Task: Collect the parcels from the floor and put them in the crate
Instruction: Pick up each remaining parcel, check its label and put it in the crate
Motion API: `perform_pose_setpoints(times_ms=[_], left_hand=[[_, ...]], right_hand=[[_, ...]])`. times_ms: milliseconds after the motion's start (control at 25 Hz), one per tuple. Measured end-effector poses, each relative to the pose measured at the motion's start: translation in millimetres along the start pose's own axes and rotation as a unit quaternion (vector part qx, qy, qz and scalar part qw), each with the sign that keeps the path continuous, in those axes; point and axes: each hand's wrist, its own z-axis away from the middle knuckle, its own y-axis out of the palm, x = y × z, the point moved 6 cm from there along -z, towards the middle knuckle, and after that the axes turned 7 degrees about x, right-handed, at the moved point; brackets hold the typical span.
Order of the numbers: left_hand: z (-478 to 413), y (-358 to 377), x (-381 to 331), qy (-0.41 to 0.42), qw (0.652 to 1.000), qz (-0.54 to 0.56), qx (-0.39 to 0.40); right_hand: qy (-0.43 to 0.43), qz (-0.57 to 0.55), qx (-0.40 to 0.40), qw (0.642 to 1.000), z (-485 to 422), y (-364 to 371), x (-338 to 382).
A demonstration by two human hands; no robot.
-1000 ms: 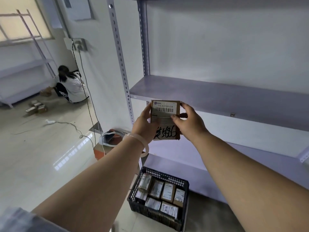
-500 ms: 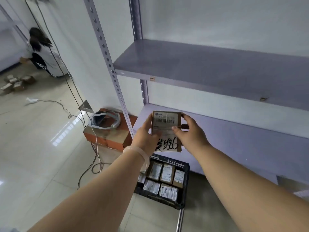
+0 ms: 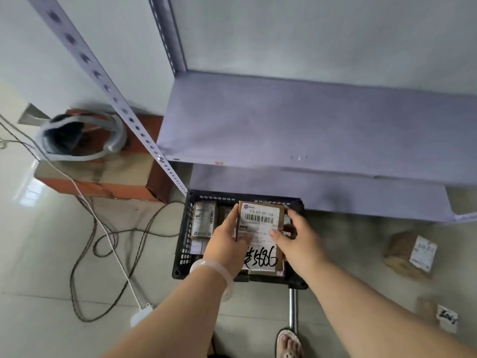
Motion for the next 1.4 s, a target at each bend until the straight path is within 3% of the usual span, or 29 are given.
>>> perform_pose_setpoints(times_ms=[280, 480, 760, 1160, 1400], left_hand=[[-114, 36, 147, -0.046, 0.999, -0.012, 0.019], [-175, 43, 200, -0.061, 0.997, -0.053, -0.002], [-241, 14, 221, -0.092, 0.985, -0.112, -0.094], [-257, 16, 227, -0.084, 0.973, -0.191, -0.101], [-252, 16, 230, -0.091, 0.977, -0.171, -0.09]], right_hand=[[0.048, 0.011, 0.002, 0.999, -123, 95, -115], [0.052, 0.014, 0.01, 0.998, -189, 130, -152], [0.028, 0.045, 0.026, 0.998, -261, 166, -146], [0.001, 0.083, 0.051, 0.995, -277, 180, -145], [-0.007, 0.096, 0.047, 0.994, -268, 171, -150]])
